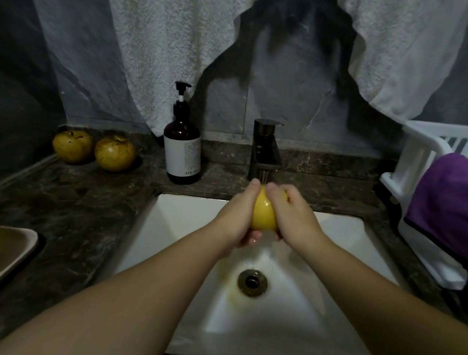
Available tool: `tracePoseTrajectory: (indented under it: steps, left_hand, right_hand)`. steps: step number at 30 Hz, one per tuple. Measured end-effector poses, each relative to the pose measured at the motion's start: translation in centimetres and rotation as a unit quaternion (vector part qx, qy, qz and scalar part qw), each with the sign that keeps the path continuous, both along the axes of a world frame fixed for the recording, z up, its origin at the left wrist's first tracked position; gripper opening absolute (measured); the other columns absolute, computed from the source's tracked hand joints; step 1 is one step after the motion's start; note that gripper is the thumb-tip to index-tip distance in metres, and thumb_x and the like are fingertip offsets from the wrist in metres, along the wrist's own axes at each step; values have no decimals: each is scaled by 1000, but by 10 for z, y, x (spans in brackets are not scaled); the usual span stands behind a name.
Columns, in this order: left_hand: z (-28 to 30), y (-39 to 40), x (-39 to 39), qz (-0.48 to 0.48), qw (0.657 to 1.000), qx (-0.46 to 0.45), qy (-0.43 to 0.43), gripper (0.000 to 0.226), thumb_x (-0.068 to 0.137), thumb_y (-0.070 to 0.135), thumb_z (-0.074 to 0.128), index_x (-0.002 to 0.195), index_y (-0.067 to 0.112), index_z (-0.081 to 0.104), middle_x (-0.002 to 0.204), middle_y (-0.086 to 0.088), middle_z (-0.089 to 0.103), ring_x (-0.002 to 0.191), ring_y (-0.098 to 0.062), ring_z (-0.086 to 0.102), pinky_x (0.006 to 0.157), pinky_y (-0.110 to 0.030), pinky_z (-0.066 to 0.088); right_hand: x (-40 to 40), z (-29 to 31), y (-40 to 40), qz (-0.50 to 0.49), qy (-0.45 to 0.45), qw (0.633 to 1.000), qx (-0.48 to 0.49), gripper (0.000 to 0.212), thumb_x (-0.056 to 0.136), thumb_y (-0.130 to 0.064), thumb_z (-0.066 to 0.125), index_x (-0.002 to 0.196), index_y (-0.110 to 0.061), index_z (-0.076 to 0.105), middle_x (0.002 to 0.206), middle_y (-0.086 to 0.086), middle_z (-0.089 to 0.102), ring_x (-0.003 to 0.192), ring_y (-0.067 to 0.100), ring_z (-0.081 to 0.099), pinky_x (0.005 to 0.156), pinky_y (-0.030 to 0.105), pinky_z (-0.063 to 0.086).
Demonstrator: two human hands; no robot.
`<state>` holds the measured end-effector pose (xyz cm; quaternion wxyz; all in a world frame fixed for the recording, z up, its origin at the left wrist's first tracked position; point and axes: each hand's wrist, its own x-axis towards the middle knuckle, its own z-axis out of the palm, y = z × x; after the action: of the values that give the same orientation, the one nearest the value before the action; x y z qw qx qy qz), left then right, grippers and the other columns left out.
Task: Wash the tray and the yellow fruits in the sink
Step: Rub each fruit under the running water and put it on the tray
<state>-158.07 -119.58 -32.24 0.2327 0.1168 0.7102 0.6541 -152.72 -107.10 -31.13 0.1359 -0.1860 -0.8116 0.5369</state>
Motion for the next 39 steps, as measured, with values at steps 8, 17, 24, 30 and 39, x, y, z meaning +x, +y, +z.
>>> tracePoseTrajectory:
  steps: [8, 17, 24, 30, 39]
  left_hand:
    - [1, -1, 0, 2, 999, -33, 42, 63, 96, 77, 36, 125, 25, 56, 97, -11, 65, 64, -22, 64, 53, -29, 49]
    - [-1, 1, -1, 32, 991, -58, 113, 66, 91, 81, 39, 121, 24, 53, 94, -4, 66, 71, -21, 67, 66, -36, 56]
    - [-1, 2, -3, 20, 986, -65, 149, 59, 95, 77, 40, 129, 30, 50, 112, -6, 65, 88, -19, 66, 73, -37, 56]
    - [-1, 2, -3, 28, 992, -67, 102, 67, 98, 77, 33, 128, 21, 54, 95, -8, 67, 80, -25, 67, 72, -35, 56]
    - [-1, -1, 0, -1, 991, -60, 115, 54, 98, 75, 40, 123, 29, 55, 103, -8, 68, 73, -22, 67, 62, -34, 55]
  right_hand:
    - [-2, -5, 0, -6, -1, 1000, 22, 51, 89, -79, 37, 111, -36, 52, 94, 1, 62, 80, 19, 64, 58, 32, 49]
    - [0, -4, -1, 27, -17, 999, 1, 53, 93, -76, 40, 119, -32, 54, 79, 2, 67, 61, 15, 64, 46, 25, 45]
    - [5, -4, 3, 44, -59, 996, -52, 69, 86, -84, 41, 113, -23, 58, 77, 8, 63, 56, 17, 58, 48, 25, 41]
    - [0, -4, 2, 36, -28, 997, -59, 57, 92, -78, 39, 120, -30, 55, 85, 9, 66, 60, 18, 63, 49, 26, 45]
    - [1, -4, 4, 13, -36, 998, -54, 52, 89, -80, 41, 111, -35, 57, 74, 4, 63, 55, 16, 59, 43, 23, 40]
